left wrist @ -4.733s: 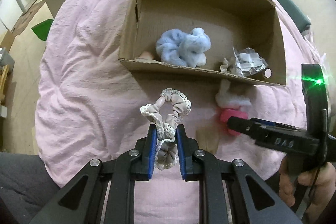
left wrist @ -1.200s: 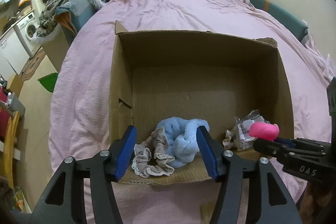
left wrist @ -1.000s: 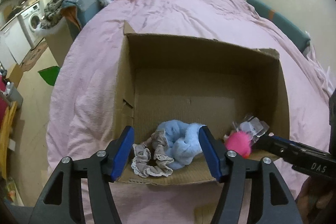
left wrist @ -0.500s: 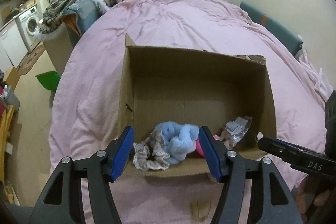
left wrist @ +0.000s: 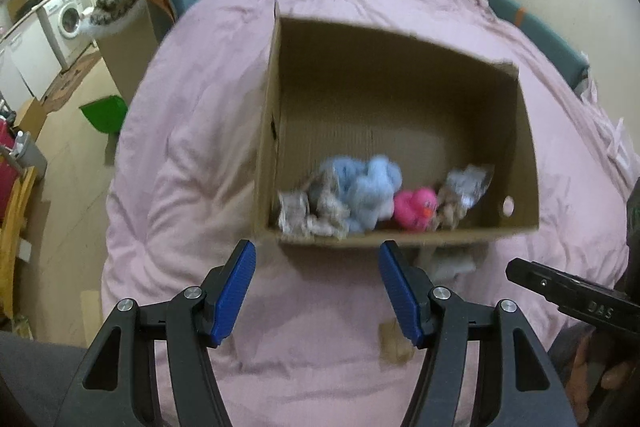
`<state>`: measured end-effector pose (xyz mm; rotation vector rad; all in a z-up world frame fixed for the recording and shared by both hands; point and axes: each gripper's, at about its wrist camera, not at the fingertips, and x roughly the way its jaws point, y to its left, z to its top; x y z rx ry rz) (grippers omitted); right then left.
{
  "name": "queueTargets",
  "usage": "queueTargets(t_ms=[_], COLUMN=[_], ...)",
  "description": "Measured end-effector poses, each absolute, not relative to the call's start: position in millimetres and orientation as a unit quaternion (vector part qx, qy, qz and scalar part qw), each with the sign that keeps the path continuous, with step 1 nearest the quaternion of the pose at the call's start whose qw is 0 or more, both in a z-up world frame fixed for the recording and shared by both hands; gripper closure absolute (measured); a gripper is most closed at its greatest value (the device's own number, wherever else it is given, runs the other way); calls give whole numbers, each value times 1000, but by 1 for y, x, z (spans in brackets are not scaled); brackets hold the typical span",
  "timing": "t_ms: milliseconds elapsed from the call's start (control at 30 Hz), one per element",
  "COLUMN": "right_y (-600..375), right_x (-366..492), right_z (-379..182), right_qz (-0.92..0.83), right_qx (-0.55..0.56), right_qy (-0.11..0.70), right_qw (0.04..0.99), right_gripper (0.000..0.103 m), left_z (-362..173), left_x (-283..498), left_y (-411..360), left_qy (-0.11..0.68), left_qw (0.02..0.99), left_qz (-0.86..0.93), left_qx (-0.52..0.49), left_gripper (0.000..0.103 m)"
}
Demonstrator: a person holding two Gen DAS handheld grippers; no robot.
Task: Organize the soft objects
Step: 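Release the pink duck into the box with the right tool, then grasp the tan cylinder on the bed with the left tool while the right reaches for the white sock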
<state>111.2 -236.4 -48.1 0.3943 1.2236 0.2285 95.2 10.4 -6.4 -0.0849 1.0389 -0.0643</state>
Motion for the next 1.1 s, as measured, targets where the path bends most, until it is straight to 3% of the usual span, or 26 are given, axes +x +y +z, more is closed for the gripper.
queueTargets(t_ms=[333, 700, 867, 900, 967, 1000, 1100], right_y=[-246, -256, -254, -253, -256, -256, -257], right_x=[105, 106, 106, 107, 107, 108, 109], right_z=[-75, -85, -87, -87, -85, -85, -89], right_qz=[75, 62, 62, 62, 63, 63, 61], right_qx=[198, 212, 212, 211, 212, 213, 216], right_qy=[614, 623, 626, 626, 626, 627, 632], right_qw=[760, 751, 748, 748, 748, 747, 742], right_gripper=[35, 34, 34, 34, 34, 35, 35], left_z=[-62, -93, -97, -98, -102, -106, -108], left_x=[81, 70, 72, 75, 76, 77, 77], left_y=[-9, -58, -68, -68, -69, -70, -70], left_qy=[586, 622, 614, 615, 623, 629, 629], left_qw=[808, 770, 774, 773, 767, 762, 762], left_qz=[-56, -140, -154, -154, -153, -153, -154], left_qx=[-37, -4, -9, -8, -6, -5, 1], left_gripper=[42, 43, 48, 50, 64, 78, 83])
